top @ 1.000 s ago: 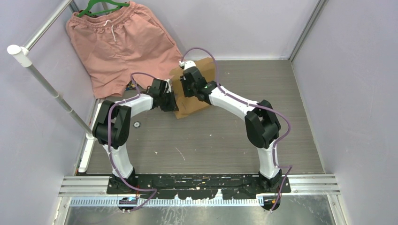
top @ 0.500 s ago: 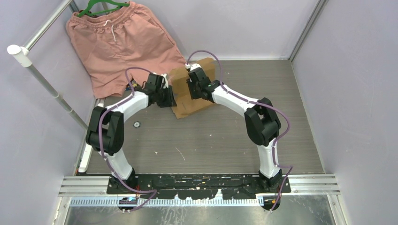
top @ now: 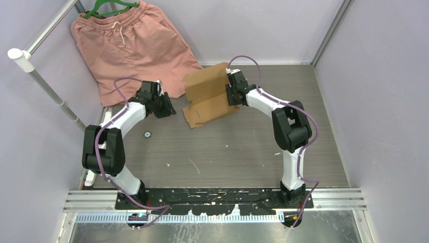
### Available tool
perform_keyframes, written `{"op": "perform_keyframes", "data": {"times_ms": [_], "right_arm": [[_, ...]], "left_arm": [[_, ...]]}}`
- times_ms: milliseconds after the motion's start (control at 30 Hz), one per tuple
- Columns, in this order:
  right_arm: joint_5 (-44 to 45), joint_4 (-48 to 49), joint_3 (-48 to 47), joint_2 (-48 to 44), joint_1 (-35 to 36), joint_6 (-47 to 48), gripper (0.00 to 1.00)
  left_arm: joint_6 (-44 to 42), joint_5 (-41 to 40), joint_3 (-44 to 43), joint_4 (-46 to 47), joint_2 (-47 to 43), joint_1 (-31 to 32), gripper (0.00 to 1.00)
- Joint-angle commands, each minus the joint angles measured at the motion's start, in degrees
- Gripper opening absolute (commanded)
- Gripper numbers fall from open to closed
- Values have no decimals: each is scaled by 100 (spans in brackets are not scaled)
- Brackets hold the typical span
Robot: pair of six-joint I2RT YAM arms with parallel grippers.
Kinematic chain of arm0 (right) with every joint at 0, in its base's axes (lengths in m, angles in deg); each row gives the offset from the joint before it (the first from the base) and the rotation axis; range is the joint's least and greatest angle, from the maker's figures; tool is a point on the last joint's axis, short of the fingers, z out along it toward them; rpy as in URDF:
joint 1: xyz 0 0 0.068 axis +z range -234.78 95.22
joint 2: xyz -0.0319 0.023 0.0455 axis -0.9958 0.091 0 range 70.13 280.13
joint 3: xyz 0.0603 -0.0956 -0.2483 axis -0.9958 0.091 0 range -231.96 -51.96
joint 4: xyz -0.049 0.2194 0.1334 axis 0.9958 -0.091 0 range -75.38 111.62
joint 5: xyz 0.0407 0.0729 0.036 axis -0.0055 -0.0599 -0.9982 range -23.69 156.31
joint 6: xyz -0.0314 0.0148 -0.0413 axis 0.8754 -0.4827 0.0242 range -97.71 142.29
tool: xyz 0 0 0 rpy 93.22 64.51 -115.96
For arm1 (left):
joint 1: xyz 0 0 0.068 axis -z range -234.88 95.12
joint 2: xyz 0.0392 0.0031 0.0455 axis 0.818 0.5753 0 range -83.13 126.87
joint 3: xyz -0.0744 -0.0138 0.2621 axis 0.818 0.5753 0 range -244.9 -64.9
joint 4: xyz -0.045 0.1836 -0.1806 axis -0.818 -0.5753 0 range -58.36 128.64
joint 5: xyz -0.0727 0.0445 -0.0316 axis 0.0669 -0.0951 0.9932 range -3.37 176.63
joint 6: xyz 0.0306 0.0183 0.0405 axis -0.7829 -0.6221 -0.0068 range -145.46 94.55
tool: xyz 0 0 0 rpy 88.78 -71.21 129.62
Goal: Fold the paper box
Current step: Fold the paper box at the center of the board.
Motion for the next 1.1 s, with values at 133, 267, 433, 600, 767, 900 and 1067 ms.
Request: {"op": "perform_keyframes", "data": {"times_ms": [133,267,433,600,767,900,1067], "right_arm": [[-188,413,-108,-287,-79,171,43],[-243,452,-168,-176,-139,191,42],[-240,591,-163,-116,-207,230,42],[-302,631,-275,21,-264,350,43],[-452,760,-307,181,-335,397,41],[-428,889,-286,328,-382,447,41],[-369,1248,-148,443,-386,531,38]], "left_arm": [[296,261,337,502,174,-37,35],[329,440,483,631,181,-37,34],[401,482,723,765,126,-33,31],[470,410,857,807,58,-33,28],[517,361,912,807,72,-44,21],[510,352,865,741,87,-46,20],[502,351,802,693,109,-55,21]]}}
